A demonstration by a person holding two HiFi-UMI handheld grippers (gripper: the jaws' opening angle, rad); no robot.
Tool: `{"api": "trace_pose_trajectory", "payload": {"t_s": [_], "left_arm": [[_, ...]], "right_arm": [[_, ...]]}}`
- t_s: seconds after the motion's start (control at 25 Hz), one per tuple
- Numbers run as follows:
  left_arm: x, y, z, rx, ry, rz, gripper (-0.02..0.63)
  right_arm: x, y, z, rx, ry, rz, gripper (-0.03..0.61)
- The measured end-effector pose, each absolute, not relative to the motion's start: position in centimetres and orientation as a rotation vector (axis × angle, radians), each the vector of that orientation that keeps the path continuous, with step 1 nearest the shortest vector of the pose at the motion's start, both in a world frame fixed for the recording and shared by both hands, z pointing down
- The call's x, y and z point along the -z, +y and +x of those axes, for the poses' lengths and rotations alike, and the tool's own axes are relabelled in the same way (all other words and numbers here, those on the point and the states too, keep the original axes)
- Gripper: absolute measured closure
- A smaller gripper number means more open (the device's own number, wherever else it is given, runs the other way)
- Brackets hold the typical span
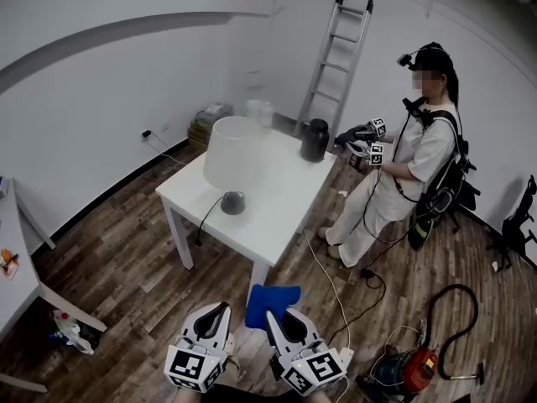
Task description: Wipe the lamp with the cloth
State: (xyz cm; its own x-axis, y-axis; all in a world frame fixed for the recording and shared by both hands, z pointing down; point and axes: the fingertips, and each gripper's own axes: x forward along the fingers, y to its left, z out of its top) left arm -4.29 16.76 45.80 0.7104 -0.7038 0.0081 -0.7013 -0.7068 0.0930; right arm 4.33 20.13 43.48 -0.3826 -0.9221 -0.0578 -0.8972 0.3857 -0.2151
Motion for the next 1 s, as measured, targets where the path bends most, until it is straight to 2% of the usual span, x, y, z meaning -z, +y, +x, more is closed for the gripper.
{"api": "trace_pose_trajectory", "payload": {"t_s": [0.6, 1.0], "left_arm": [[-44.3, -0.6, -3.3, 0.058, -1.061, 2.876, 0.595], [-45.4, -8.8, -3.7, 0.026, -1.081, 2.87, 0.595]], "right_arm": [[-42.5, 3.4, 5.5, 0.242, 2.36, -1.721, 0.502], [-42.1, -3.1, 3.9, 0.088, 2.418, -1.597, 0.5]]}}
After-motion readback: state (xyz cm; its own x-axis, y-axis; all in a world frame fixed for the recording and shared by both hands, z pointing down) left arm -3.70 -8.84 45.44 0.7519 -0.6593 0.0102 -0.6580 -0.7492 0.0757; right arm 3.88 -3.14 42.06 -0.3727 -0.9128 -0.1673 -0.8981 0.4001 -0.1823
